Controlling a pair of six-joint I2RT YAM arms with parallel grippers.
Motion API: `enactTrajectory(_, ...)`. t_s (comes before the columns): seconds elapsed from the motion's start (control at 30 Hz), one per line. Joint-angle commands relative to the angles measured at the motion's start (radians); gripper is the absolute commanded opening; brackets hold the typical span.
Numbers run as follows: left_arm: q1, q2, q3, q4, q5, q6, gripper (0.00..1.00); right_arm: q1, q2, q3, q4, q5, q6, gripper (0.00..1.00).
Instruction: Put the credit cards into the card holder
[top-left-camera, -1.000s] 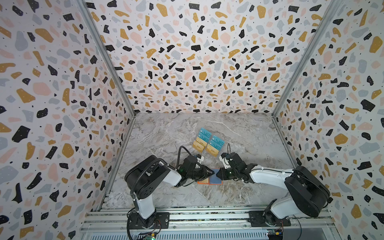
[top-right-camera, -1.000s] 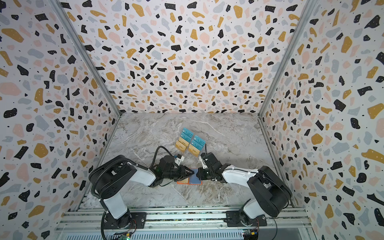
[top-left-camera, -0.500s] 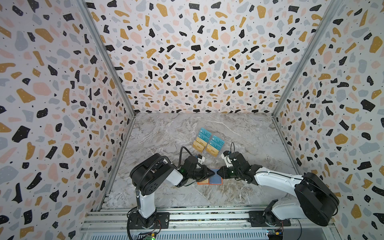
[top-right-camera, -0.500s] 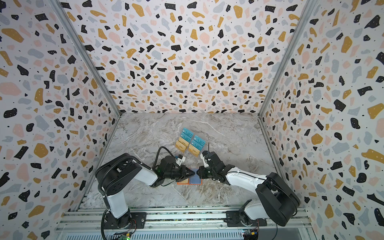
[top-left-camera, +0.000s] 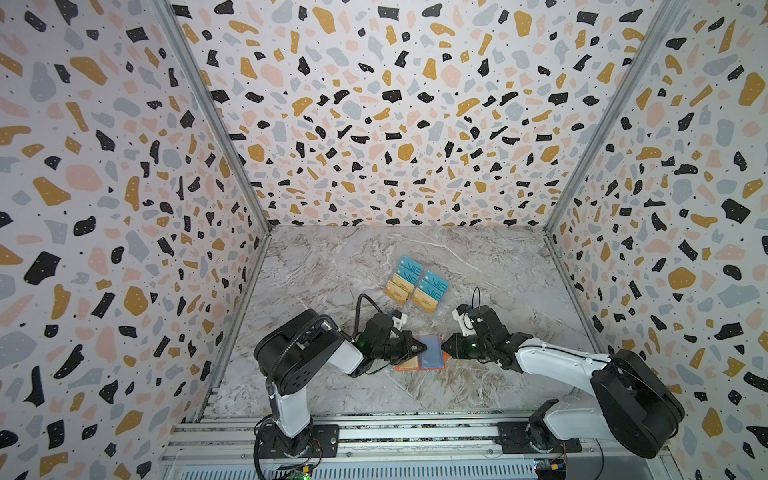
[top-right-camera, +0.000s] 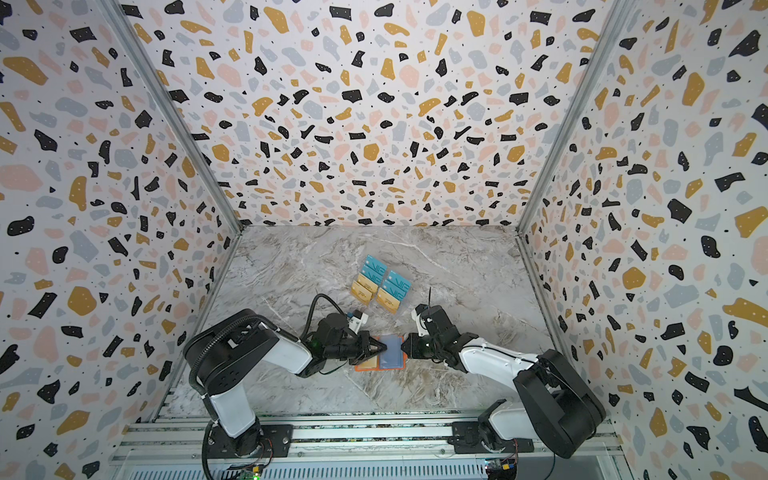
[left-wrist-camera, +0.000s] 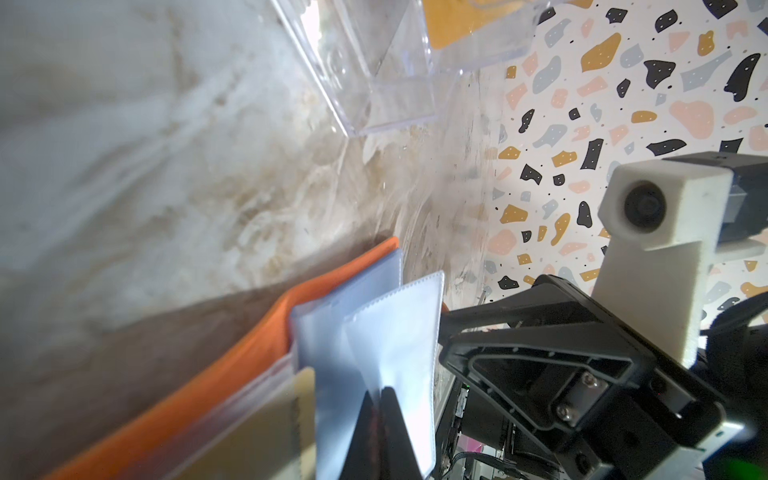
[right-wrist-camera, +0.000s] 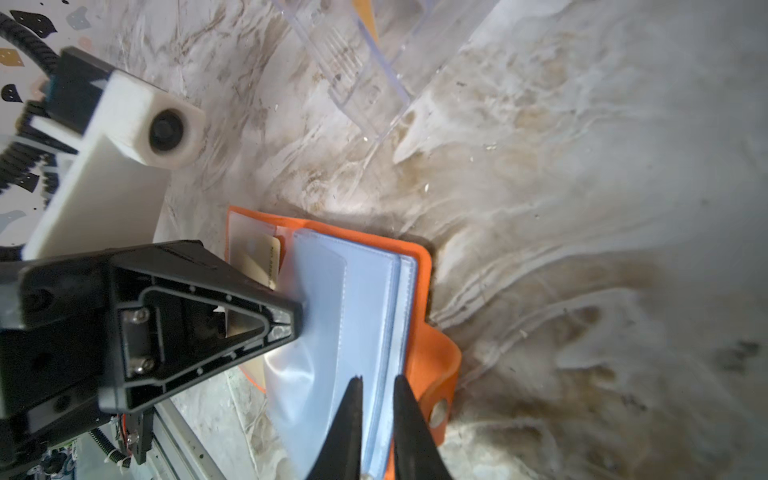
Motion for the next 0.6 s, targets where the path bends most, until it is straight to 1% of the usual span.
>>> enactTrajectory(0.0, -0.002, -0.017, -0.017, 0.058, 0.003, -0.002, 0.0, -0.002, 0.014, -0.008, 0.03, -0.035, -0.004, 0.18)
enactTrajectory(0.3, -0.001, -0.03, -0.034, 0.082, 0.015, -0.007, 0.0, 0.002, 0.078, 0.011, 0.077, -0.092, -0.025, 0.18)
enactTrajectory(0.5, -0.002, -0.029, -0.042, 0.095, 0.019, -0.009, 0.0, 0.007, 0.082, 0.008, 0.113, -0.138, -0.021, 0.18)
enactTrajectory(0.53, -0.001, -0.028, -0.043, 0.093, 0.019, -0.01, 0.01, 0.007, 0.082, 0.009, 0.117, -0.143, -0.02, 0.18)
enactTrajectory(0.57, -0.002, -0.028, -0.043, 0.094, 0.02, -0.009, 0.04, 0.008, 0.081, 0.009, 0.119, -0.147, -0.021, 0.18)
